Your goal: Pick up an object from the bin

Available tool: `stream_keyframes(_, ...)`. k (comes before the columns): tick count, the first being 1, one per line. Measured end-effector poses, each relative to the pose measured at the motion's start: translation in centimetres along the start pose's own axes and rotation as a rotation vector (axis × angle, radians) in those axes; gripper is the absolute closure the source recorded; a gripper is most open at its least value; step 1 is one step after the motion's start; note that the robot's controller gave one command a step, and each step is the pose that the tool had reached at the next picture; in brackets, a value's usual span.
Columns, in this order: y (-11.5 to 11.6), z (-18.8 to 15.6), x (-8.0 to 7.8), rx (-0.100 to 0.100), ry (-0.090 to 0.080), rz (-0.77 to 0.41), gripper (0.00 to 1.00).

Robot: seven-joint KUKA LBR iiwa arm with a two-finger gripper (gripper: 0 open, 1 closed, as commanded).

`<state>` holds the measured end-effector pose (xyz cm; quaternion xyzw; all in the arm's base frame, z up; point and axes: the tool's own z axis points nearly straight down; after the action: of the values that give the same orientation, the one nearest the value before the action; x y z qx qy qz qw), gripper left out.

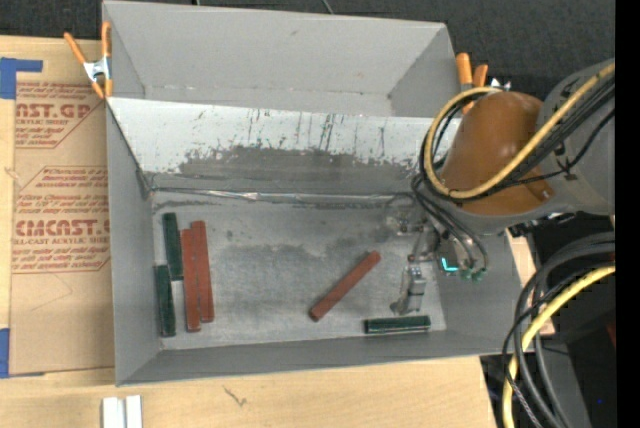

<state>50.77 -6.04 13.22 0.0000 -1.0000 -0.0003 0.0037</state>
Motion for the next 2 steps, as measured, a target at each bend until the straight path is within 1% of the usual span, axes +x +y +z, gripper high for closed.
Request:
stream_keyframes(1,0.0,-0.4,-0.2,0.001,-0.008,-0.001,0.0)
stream_keyframes(2,5.8,1.5,-1.0,-0.001,-0.007,-0.011,0.0)
